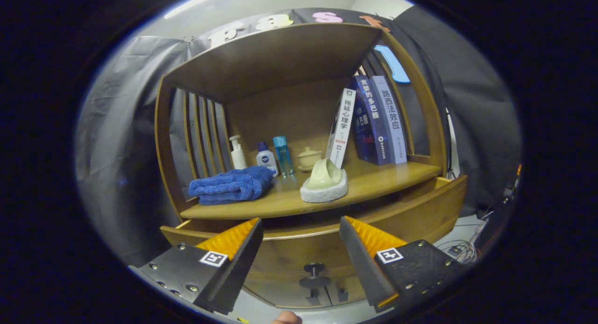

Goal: Pull open the drawer, take out the items inside it, and place them on the countertop above the cabinet.

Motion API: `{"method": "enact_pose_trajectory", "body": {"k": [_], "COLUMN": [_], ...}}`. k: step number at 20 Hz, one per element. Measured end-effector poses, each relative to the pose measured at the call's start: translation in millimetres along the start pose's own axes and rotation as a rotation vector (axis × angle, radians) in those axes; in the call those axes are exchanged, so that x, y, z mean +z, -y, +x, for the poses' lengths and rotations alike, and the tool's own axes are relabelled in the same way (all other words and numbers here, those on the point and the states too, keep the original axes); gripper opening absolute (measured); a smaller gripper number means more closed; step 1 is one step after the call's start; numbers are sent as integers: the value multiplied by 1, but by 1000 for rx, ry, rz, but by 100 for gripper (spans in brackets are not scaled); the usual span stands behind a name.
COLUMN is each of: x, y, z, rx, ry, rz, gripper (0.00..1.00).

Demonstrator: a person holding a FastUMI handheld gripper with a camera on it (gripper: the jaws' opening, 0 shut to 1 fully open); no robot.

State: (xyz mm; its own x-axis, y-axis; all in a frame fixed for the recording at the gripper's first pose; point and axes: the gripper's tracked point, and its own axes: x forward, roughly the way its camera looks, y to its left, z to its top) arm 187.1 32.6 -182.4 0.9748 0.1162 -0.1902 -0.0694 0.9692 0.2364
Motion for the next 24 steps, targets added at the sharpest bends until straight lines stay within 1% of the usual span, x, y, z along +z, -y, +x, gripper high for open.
{"method": "enact_pose_trajectory", "body": {"k": [9,20,24], "x": [1,2,4], "y": [0,1,0], "z": [24,43,43], "rx": [16,23,39], "ry": [-17,-13,3], "rz": [0,25,48], "gripper": [100,100,100]}}
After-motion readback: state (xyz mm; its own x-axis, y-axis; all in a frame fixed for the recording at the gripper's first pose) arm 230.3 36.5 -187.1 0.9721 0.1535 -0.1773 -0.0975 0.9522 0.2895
